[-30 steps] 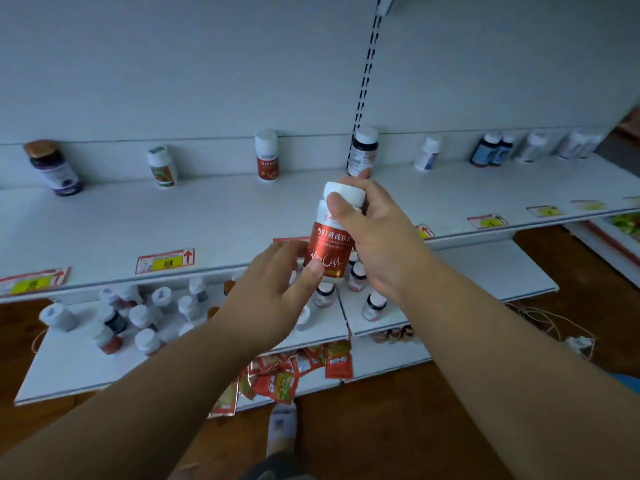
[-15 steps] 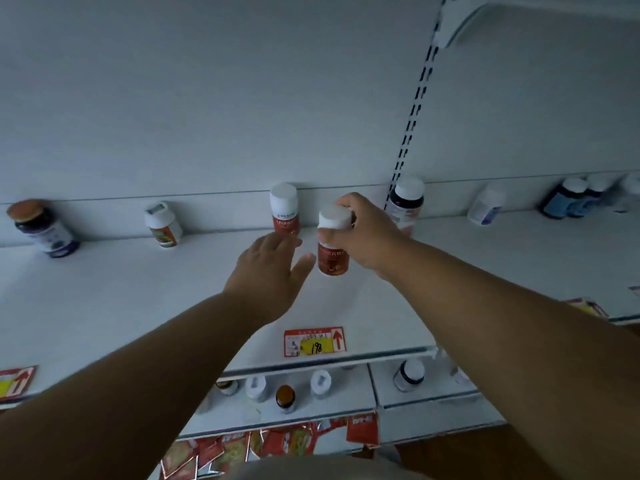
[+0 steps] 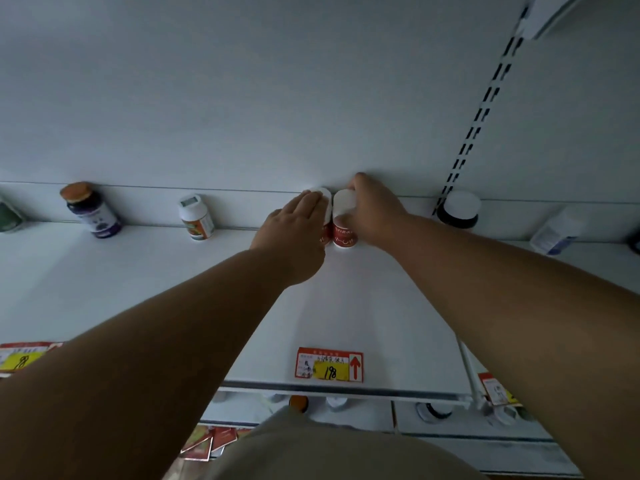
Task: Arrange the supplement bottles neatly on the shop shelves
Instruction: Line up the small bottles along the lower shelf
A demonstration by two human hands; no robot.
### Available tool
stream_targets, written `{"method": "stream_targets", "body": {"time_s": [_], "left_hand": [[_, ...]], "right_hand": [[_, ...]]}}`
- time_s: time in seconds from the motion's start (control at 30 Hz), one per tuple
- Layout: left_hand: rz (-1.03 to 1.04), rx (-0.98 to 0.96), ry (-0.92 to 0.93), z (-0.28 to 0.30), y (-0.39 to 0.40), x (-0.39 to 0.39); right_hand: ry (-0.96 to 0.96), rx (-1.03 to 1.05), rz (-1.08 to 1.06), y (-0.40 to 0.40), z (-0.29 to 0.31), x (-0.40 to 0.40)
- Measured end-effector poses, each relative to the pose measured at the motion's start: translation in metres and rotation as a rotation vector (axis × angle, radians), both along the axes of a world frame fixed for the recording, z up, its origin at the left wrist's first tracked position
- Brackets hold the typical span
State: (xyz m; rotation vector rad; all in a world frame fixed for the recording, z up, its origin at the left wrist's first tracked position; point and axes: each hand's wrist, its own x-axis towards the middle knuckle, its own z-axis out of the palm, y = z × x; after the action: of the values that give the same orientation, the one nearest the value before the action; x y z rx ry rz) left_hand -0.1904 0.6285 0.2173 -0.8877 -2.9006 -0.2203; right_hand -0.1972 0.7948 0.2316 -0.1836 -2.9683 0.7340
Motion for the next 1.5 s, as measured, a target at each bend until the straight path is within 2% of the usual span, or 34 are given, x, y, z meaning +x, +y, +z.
{"method": "stream_targets", "body": {"time_s": [0.27, 0.43, 0.67, 0.77, 0.9, 1.07, 1.23, 1.4, 1.5], "left_hand": [[-0.002, -0.01, 0.025, -0.002, -0.006, -0.009], [-0.01, 0.077, 0.042, 0.0, -0.02, -0.005], [-0.013, 0.123, 0.025, 0.009, -0.019, 0.042], [0.074, 0.123, -0.005, 0.007, -0.038, 0.079], [0.33, 0.119, -0.037, -0.001, -0.08, 0.124], [0.453, 0.153, -0.088, 0.002, -0.143, 0.17], [0.569, 0.215, -0.072, -0.011, -0.228, 0.218], [0.553, 0.173, -0.082, -0.019, -0.348, 0.228], [0.488, 0.08, -0.095, -0.022, -0.428, 0.232]], "right_hand": [[0.09, 0.049, -0.067, -0.015, -0.004, 0.006], [0.155, 0.051, -0.075, -0.026, 0.0, 0.024], [0.345, 0.13, -0.076, -0.035, 0.016, 0.064], [0.41, 0.145, 0.042, -0.052, 0.016, 0.084], [0.408, 0.087, 0.262, -0.089, 0.02, 0.097], [0.375, -0.1, 0.351, -0.144, 0.025, 0.13], [0.304, -0.174, 0.445, -0.22, 0.02, 0.162], [0.263, -0.233, 0.43, -0.338, -0.001, 0.18], [0.146, -0.297, 0.443, -0.422, -0.026, 0.193]]}}
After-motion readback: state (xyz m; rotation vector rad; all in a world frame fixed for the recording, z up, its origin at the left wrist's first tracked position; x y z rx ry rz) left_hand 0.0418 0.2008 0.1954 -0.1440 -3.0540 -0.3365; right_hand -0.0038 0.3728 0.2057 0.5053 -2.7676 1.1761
